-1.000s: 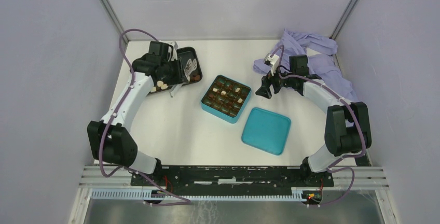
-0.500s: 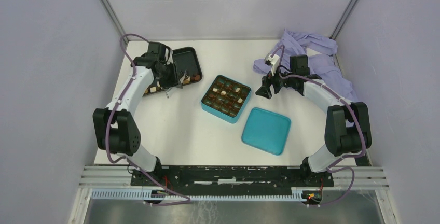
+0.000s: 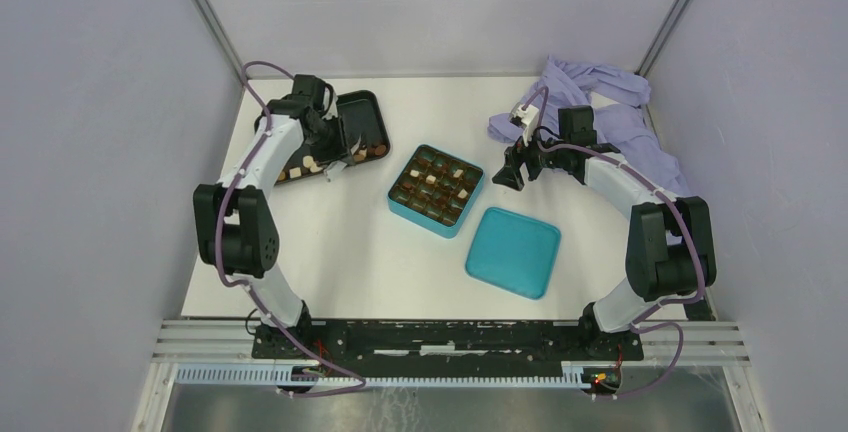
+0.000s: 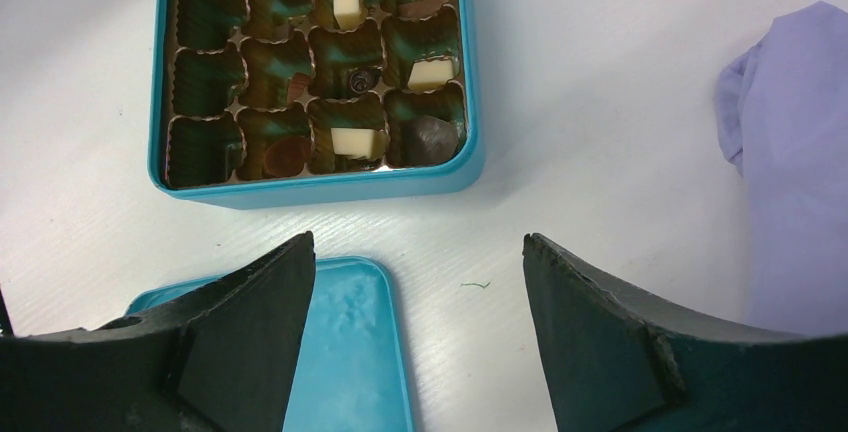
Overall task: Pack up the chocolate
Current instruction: Pick up the fake chocolate from the plate.
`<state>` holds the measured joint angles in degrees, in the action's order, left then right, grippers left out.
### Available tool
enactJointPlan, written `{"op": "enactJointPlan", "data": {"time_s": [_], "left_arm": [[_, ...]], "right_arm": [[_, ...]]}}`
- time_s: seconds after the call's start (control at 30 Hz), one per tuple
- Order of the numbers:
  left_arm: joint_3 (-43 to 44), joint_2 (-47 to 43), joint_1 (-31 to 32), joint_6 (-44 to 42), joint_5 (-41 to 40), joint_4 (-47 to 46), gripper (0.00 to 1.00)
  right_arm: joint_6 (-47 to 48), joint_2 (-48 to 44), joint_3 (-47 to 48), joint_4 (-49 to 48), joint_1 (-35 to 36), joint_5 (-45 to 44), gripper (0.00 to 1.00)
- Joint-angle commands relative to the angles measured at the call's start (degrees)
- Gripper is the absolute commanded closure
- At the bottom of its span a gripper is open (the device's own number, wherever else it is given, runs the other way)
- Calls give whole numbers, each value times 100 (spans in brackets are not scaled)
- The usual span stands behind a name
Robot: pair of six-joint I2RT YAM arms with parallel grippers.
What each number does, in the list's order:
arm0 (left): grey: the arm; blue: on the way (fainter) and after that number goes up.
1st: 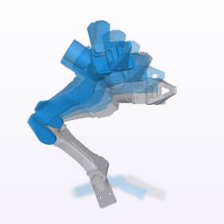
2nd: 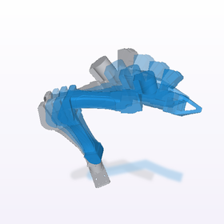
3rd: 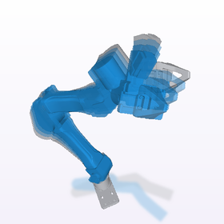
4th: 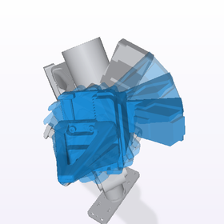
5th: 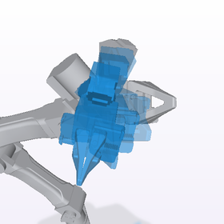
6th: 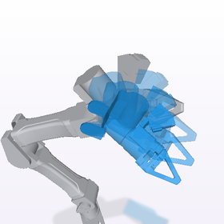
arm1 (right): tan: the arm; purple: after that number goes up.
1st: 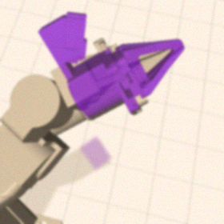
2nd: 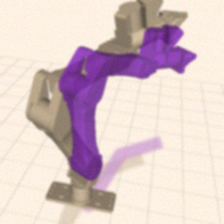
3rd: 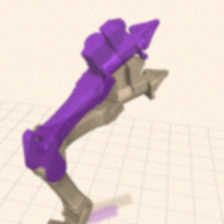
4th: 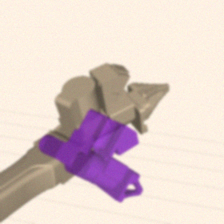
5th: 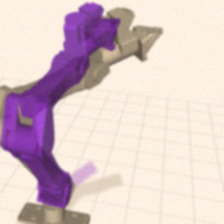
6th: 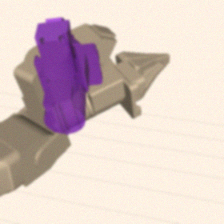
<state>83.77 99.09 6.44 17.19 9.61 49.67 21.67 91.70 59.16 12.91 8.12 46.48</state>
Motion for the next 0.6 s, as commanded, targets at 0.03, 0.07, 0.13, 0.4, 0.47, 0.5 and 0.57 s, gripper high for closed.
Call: {"op": "enactJointPlan", "data": {"time_s": [0.03, 0.07, 0.13, 0.4, 0.47, 0.5, 0.57], "left_arm": [[412, 152, -36, -328, 86, -65, 57], [432, 185, -37, -326, 59, -31, 57], [456, 227, -37, -326, 8, 34, 57], [431, 207, -20, -326, -87, 165, 57], [431, 199, -15, -333, -143, 185, 57], [431, 196, -19, -346, -170, 197, 57], [437, 207, -20, -353, -208, 225, 57]], "right_arm": [[-23, -21, -18, -191, -25, 129, 18], [-23, -33, -23, -193, -21, 125, 18], [-20, -37, -28, -192, -21, 125, 18], [-27, -83, -52, -209, -21, 142, 18], [-44, -108, -82, -247, -26, 151, 18], [-49, -114, -88, -252, -28, 158, 18], [-64, -116, -89, -256, -23, 168, 18]]}}
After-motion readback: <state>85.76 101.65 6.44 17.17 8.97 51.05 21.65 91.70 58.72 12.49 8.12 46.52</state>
